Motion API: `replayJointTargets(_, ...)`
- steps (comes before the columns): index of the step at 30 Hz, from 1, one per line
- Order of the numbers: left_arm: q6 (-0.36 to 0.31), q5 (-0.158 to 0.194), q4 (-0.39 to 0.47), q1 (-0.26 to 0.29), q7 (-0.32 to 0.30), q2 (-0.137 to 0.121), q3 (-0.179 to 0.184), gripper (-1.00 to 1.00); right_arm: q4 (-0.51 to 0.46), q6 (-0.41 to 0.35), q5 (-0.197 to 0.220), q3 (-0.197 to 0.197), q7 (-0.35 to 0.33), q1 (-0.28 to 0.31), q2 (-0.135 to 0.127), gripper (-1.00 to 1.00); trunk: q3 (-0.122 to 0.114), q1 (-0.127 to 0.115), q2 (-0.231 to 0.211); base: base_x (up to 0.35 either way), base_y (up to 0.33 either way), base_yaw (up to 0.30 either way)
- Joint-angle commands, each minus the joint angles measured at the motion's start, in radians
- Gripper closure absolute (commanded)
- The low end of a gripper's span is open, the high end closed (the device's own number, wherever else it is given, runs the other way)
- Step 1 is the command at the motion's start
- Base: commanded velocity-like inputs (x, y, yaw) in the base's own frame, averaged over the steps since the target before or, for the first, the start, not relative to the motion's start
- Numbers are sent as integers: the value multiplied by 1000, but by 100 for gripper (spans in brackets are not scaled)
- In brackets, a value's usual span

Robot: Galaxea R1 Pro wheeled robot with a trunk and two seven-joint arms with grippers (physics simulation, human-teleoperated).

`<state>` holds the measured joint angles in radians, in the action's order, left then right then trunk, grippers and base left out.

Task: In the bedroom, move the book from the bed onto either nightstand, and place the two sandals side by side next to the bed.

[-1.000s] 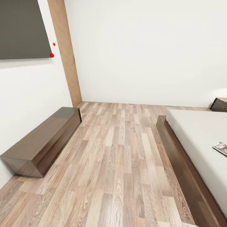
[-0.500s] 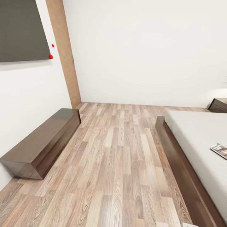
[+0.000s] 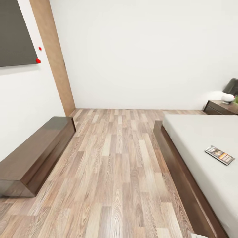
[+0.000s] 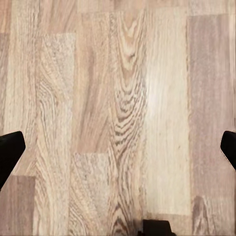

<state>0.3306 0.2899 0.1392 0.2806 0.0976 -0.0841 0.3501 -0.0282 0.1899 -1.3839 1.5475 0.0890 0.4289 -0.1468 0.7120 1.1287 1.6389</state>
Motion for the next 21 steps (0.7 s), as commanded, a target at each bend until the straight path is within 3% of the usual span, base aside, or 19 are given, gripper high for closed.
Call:
replayJointTargets(1, 2, 6, 0, 0, 5, -1, 9, -100, 1, 2, -11, 7, 5, 1, 0, -100, -2, -4, -7, 0, 0, -254)
replayJointTargets(12, 1, 6, 0, 0, 5, -1, 9, -100, 1, 2, -11, 7, 5, 1, 1, -100, -33, -46, -84, 0, 0, -238)
replayJointTargets(21, 0, 6, 0, 0, 5, -1, 9, -100, 1, 2, -11, 8, 5, 1, 5, -100, -60, -81, -147, 0, 0, -71)
